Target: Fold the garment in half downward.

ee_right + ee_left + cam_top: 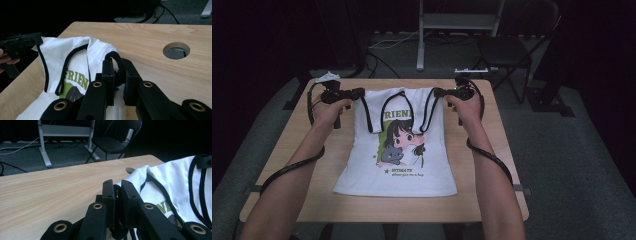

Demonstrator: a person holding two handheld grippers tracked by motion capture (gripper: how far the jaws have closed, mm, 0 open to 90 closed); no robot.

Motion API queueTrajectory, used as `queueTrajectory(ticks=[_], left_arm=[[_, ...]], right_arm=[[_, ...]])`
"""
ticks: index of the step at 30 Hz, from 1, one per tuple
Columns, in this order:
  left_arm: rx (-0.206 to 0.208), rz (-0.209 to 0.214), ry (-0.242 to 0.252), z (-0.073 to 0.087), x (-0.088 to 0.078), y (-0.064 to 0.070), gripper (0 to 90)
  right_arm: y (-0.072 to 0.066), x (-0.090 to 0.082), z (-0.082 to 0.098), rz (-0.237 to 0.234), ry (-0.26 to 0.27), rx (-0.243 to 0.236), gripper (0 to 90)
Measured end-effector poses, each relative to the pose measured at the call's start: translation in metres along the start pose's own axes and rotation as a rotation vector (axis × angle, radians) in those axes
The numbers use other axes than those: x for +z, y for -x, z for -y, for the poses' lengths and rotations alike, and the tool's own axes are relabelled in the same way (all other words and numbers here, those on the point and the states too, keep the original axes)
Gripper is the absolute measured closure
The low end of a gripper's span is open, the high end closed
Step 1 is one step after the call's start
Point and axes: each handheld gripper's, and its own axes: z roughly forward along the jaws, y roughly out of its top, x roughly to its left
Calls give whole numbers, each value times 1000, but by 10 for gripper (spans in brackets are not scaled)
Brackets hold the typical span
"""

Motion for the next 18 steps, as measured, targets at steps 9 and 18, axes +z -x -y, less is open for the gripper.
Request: queueTrajectory(ticks=[9,18], left_arm=[[20,1,6,-5,1,6,821],[25,8,17,-13,-1,8,821]], right_arm=[[-4,-1,-2,7,4,-20,831],[-3,-9,-5,0,19,-29,830]])
